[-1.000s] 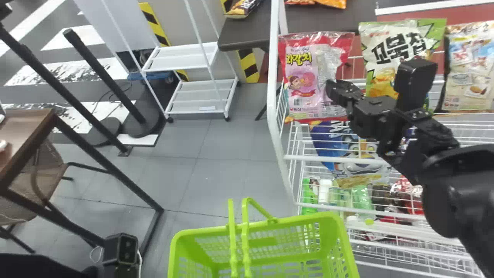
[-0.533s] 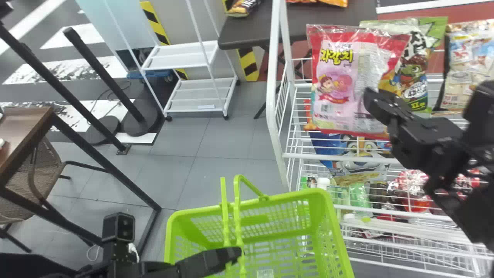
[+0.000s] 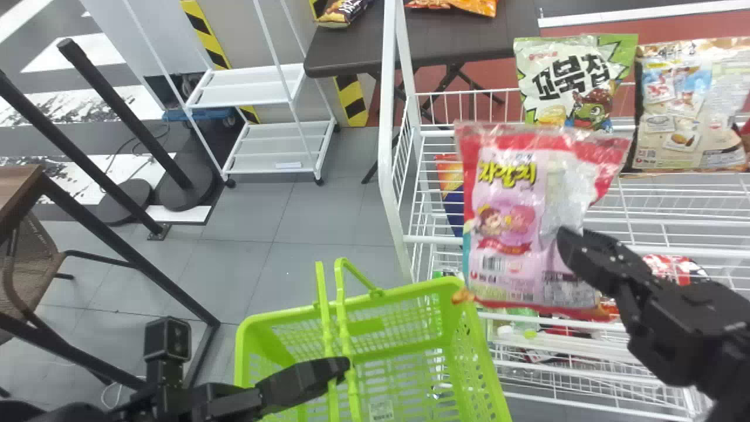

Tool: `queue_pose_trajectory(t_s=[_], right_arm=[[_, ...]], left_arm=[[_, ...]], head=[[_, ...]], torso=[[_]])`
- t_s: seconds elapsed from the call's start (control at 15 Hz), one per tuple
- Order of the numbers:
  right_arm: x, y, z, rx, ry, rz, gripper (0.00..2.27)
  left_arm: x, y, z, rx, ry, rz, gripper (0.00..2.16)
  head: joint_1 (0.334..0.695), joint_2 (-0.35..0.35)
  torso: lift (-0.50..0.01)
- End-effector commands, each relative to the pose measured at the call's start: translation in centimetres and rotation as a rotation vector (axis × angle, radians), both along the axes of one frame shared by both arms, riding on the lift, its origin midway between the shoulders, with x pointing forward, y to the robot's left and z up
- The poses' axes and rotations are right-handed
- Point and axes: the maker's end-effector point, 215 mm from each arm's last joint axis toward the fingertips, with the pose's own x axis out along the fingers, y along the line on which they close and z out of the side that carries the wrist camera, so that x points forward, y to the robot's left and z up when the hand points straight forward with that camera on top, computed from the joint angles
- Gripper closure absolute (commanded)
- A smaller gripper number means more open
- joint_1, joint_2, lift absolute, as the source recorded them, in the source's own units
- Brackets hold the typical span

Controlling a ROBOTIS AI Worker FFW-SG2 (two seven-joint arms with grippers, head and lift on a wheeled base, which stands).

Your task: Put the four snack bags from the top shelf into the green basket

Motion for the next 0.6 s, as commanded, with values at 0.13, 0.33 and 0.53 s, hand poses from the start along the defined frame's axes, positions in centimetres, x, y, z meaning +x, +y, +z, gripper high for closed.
queue_pose_trajectory(t_s=[0.13,0.33,0.53], right_arm=[[-5.6,4.6,-3.0,0.01,0.212,0.172,2.25],[-8.7,7.6,-5.2,0.003,0.305,0.265,2.25],[-10.0,10.0,-7.3,-0.017,0.346,0.328,2.25]], left_arm=[[-0.7,-0.5,-0.5,-0.036,0.027,0.008,2.14],[-0.9,-1.7,-0.6,-0.048,0.032,-0.011,2.14],[-0.9,-2.2,-0.3,-0.051,0.021,-0.02,2.14]], head=[[0.695,0.339],[0.695,0.35],[0.695,0.35]], torso=[[0.0],[0.0],[0.0]])
